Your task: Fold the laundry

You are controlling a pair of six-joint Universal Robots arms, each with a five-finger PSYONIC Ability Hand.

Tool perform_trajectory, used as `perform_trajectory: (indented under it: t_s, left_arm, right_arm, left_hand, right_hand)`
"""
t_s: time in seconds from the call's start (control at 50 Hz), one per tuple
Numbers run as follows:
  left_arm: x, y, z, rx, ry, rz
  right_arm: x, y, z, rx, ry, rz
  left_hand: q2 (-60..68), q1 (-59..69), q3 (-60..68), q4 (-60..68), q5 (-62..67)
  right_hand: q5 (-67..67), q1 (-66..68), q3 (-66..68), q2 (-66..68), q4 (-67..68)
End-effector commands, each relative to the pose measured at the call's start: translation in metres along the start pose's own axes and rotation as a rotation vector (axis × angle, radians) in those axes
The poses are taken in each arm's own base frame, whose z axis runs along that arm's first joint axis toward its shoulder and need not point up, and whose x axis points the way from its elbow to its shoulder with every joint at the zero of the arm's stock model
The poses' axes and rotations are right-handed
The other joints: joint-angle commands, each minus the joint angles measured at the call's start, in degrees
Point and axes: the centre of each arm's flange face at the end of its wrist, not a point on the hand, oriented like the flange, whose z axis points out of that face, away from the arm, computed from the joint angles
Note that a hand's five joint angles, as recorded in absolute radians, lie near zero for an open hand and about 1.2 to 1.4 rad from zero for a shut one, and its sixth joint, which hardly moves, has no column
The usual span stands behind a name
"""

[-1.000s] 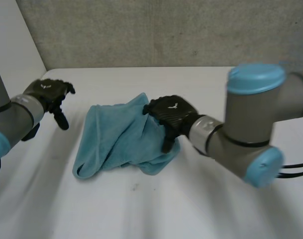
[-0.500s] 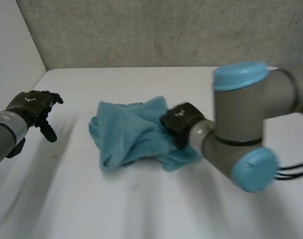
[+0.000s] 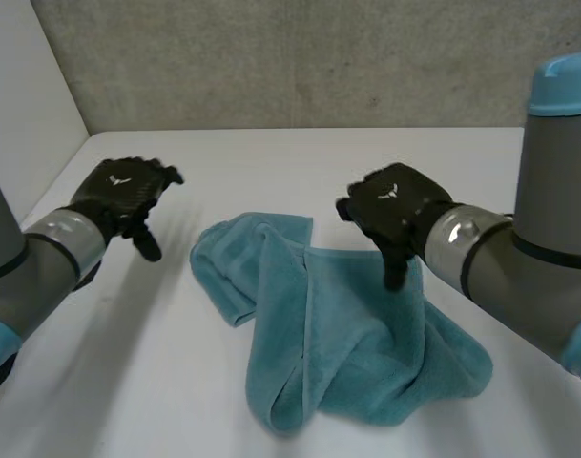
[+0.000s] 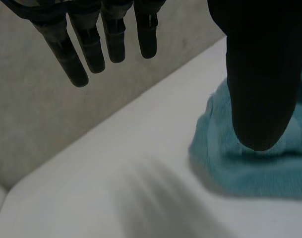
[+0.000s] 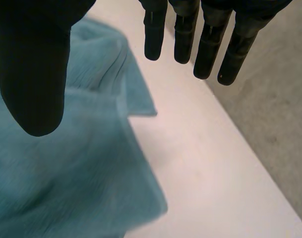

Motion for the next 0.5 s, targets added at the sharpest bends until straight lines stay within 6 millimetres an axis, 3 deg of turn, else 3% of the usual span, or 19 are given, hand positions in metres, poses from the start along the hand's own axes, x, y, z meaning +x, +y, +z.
perform_trajectory:
  t_s: [0.02, 0.22, 0.34, 0.44, 0.5]
  left_arm:
    - [0.021, -0.006, 0.034, 0.111, 0.114, 0.079]
    - [0.044, 0.011, 0.068, 0.134, 0.265, 0.132]
    - [0.057, 0.027, 0.078, 0.131, 0.36, 0.124]
    - [0.065, 0.038, 0.082, 0.118, 0.399, 0.126]
    - [0.072, 0.042, 0.083, 0.118, 0.413, 0.15]
  right_arm:
    - [-0.022, 0.014, 0.038, 0.061, -0.101, 0.009]
    - [-0.065, 0.036, 0.057, 0.031, -0.238, -0.035]
    - [-0.073, 0.044, 0.057, 0.02, -0.268, -0.095]
    - [-0.071, 0.045, 0.058, 0.015, -0.262, -0.101]
    - [-0.069, 0.047, 0.059, 0.01, -0.251, -0.102]
  left_hand:
    - [5.8, 5.9, 6.0, 5.7, 5.6]
    - [11.2, 11.2, 11.4, 11.1, 10.9]
    - [14.3, 14.3, 14.4, 14.1, 14.0]
    - [15.8, 15.8, 15.9, 15.6, 15.5]
    - [31.5, 31.6, 31.7, 31.4, 31.2]
  right_hand:
    - [6.2, 8.0, 5.7, 5.3, 6.2]
    - [5.7, 7.5, 5.2, 4.8, 5.8]
    - [6.4, 8.2, 5.9, 5.5, 6.4]
    - [16.6, 18.4, 16.1, 15.7, 16.6]
    - [30.5, 32.3, 30.0, 29.6, 30.6]
